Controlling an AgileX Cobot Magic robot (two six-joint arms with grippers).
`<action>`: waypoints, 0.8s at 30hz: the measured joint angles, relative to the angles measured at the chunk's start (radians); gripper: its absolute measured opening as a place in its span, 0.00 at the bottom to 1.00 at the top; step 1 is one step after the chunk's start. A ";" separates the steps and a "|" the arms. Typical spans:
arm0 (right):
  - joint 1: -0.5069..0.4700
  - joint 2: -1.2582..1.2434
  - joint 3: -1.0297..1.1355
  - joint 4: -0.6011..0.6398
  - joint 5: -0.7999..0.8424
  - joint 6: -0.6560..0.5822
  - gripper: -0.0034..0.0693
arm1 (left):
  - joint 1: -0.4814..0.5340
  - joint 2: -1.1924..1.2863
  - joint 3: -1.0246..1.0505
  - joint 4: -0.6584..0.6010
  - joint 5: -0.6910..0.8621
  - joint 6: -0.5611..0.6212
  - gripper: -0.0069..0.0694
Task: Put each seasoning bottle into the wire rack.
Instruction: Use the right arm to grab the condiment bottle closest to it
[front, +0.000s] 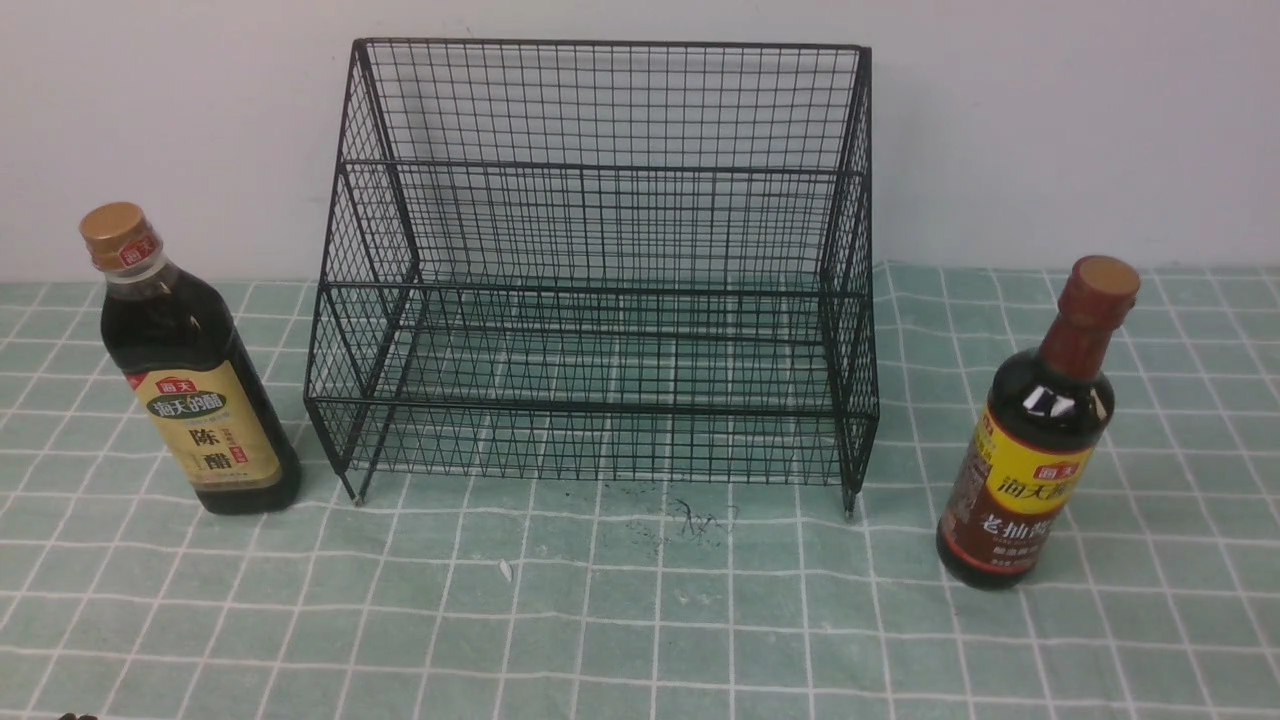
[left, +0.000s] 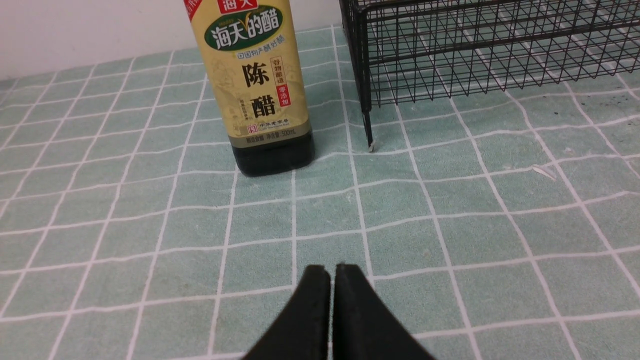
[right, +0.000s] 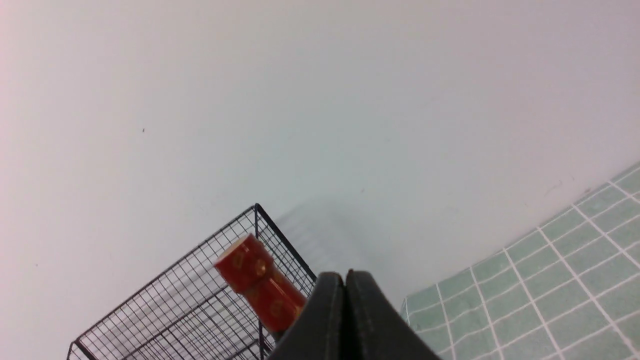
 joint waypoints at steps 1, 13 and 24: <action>0.000 0.000 0.000 0.008 -0.005 0.002 0.03 | 0.000 0.000 0.000 0.000 0.000 0.000 0.08; 0.000 0.222 -0.440 -0.240 0.491 -0.046 0.03 | 0.000 0.000 0.000 0.000 0.000 0.000 0.08; 0.000 0.825 -1.007 -0.277 0.957 -0.309 0.27 | 0.000 0.000 0.000 0.000 0.000 0.000 0.08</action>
